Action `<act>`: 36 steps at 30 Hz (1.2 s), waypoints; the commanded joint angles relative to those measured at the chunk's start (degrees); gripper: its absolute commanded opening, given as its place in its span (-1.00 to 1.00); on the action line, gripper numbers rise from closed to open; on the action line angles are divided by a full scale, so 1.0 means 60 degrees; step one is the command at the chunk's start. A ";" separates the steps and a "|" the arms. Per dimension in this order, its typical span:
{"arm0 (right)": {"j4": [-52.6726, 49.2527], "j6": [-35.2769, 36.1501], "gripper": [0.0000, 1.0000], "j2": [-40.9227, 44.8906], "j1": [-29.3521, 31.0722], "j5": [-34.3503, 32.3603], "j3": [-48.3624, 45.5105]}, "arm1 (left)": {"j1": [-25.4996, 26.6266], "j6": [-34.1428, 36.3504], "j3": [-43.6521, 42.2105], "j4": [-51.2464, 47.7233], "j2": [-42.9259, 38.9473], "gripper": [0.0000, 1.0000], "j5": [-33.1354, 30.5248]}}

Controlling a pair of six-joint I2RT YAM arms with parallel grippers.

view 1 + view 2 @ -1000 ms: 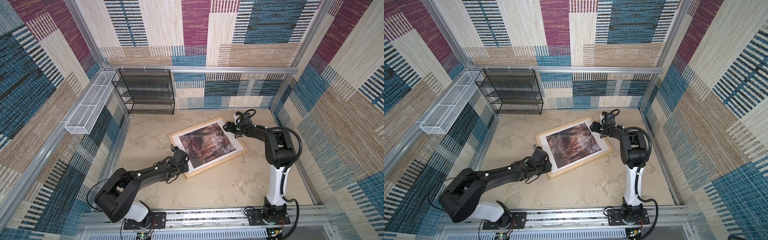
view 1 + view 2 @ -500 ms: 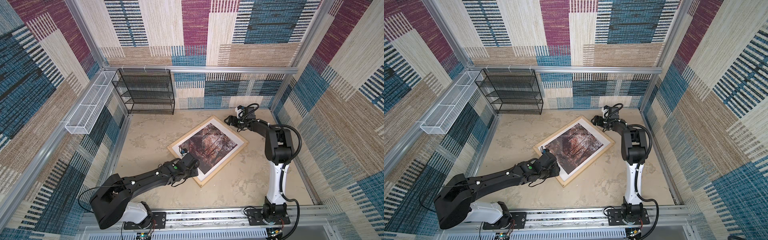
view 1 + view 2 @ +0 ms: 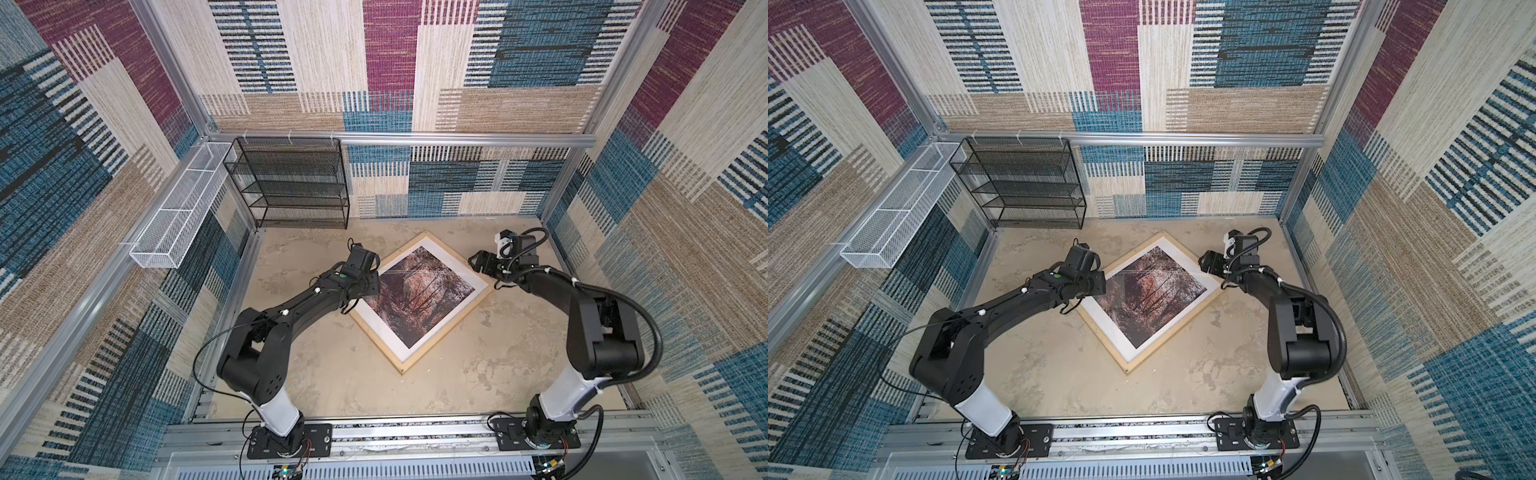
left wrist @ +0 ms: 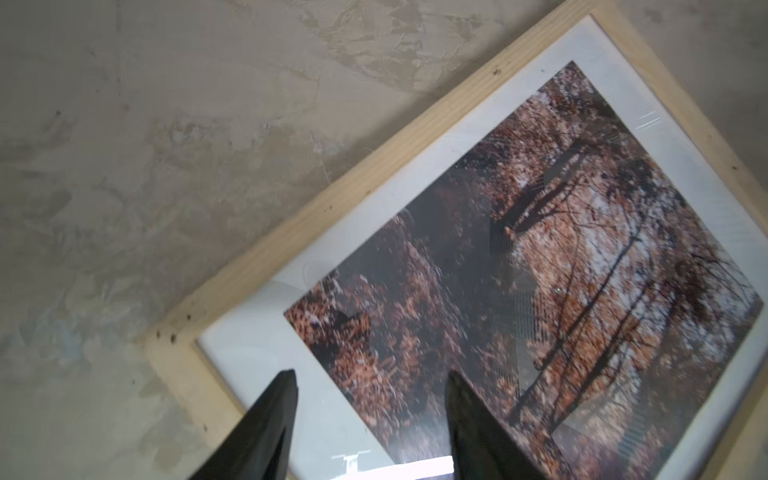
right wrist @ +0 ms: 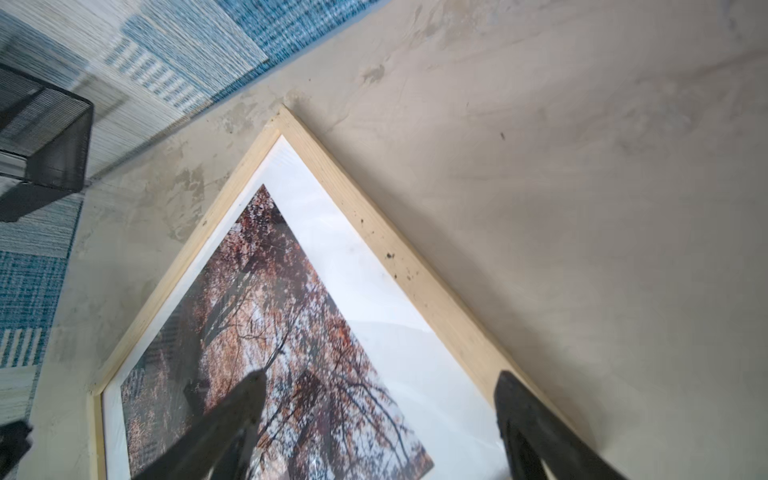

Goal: Put the photo into the frame

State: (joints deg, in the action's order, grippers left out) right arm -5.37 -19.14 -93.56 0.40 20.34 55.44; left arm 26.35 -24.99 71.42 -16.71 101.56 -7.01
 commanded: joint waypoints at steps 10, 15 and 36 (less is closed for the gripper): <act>0.0352 -0.0712 0.74 0.2171 0.0070 0.1078 -0.3527 | -0.1191 0.1774 0.3328 -0.0757 0.3258 0.13 0.1808; 0.1040 -0.0897 0.73 0.1703 0.0247 0.1452 -0.3786 | -0.1287 0.1749 0.3221 -0.0831 0.3318 0.09 0.2152; 0.1304 -0.0214 0.39 -0.0962 0.0343 0.1046 -0.1422 | -0.0963 -0.0083 -0.1618 0.1055 0.0538 -0.02 0.3145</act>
State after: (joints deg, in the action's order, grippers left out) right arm 1.41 -21.71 -97.45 2.46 26.79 45.52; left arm 19.81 -20.88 66.00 -12.32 108.31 9.65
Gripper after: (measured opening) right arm 0.703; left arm 0.487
